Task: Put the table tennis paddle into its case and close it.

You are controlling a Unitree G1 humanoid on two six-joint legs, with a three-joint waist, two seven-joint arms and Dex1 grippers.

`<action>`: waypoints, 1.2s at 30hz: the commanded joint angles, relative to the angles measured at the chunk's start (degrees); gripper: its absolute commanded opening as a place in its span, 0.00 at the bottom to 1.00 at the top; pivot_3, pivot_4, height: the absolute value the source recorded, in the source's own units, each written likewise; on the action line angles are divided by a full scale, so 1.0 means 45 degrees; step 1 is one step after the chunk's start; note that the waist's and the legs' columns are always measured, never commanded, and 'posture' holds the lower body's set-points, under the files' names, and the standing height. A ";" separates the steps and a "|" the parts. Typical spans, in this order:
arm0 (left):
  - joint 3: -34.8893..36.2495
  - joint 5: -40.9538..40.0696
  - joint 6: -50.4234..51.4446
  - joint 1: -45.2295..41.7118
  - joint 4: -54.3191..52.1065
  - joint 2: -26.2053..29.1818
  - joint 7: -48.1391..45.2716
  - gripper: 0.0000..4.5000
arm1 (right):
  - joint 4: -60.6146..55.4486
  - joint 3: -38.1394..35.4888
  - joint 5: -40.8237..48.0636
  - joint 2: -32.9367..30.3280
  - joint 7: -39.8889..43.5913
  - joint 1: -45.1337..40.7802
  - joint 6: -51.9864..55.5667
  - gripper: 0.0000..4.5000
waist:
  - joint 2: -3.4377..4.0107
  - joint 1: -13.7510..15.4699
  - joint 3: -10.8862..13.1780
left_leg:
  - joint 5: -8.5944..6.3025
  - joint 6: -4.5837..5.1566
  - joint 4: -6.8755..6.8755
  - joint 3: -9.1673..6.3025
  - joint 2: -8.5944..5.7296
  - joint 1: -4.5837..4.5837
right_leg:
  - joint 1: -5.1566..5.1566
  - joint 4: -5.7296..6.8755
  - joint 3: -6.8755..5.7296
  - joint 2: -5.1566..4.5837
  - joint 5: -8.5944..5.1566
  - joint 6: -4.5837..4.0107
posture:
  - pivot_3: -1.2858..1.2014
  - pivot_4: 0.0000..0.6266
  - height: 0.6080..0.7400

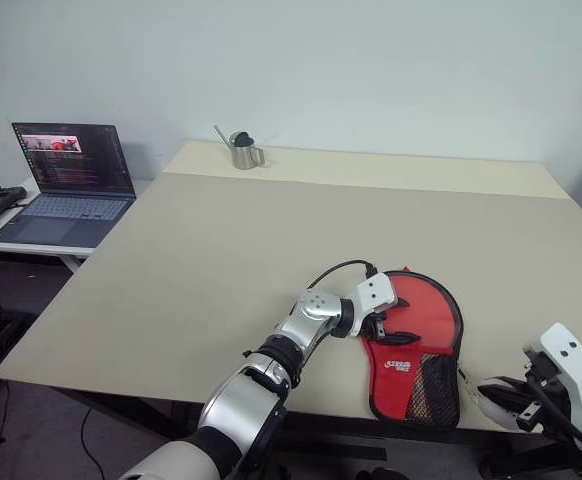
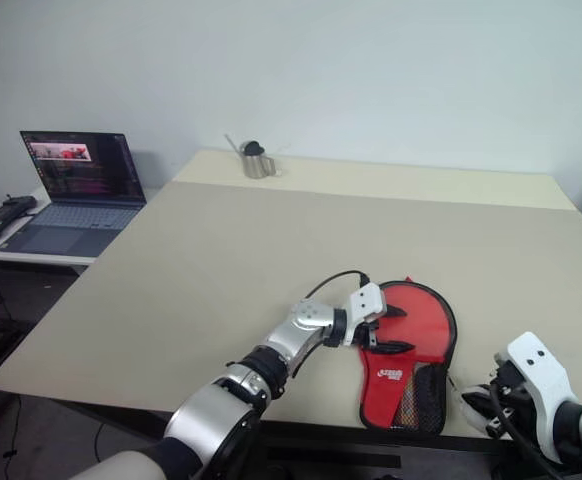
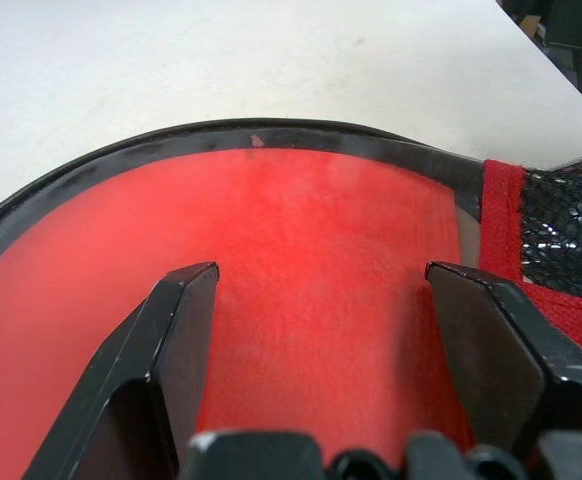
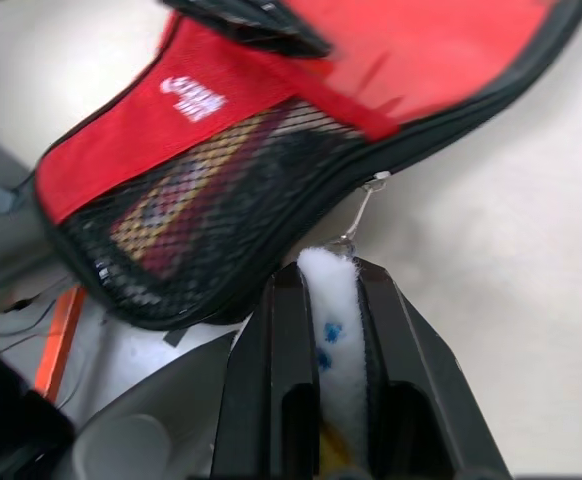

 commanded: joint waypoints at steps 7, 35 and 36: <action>-0.0315 0.0407 0.0077 0.0146 0.0371 -0.0238 0.0097 0.80 | -0.1397 -0.0446 0.1500 -0.0164 0.1171 0.2396 -0.1025 0.03 | -0.0002 -0.0010 -0.0002 | -0.0011 -0.0001 0.0008 0.0000 0.0002 0.0020 | 0.0021 0.0000 0.0001 0.0000 -0.0004 0.0003 | 0.52 0.24 1.00; -0.0351 0.0440 0.0021 0.0188 0.0393 -0.0430 0.0180 0.80 | -0.1487 0.1769 0.5104 -0.1041 -0.3393 0.3220 -0.5623 0.62 | -0.0013 -0.0045 -0.0011 | -0.0061 -0.0075 0.0024 -0.0016 0.0007 0.0045 | 0.0062 -0.0011 -0.0019 0.0000 -0.0013 0.0001 | 0.52 0.24 1.00; -0.0348 0.0436 0.0023 0.0191 0.0390 -0.0433 0.0181 0.80 | -0.1487 0.1649 0.5485 -0.1247 -0.3360 0.3149 -0.5763 0.69 | -0.0010 -0.0047 -0.0013 | -0.0061 -0.0075 0.0025 -0.0016 0.0007 0.0047 | 0.0065 -0.0011 -0.0018 0.0000 -0.0013 0.0001 | 0.52 0.24 1.00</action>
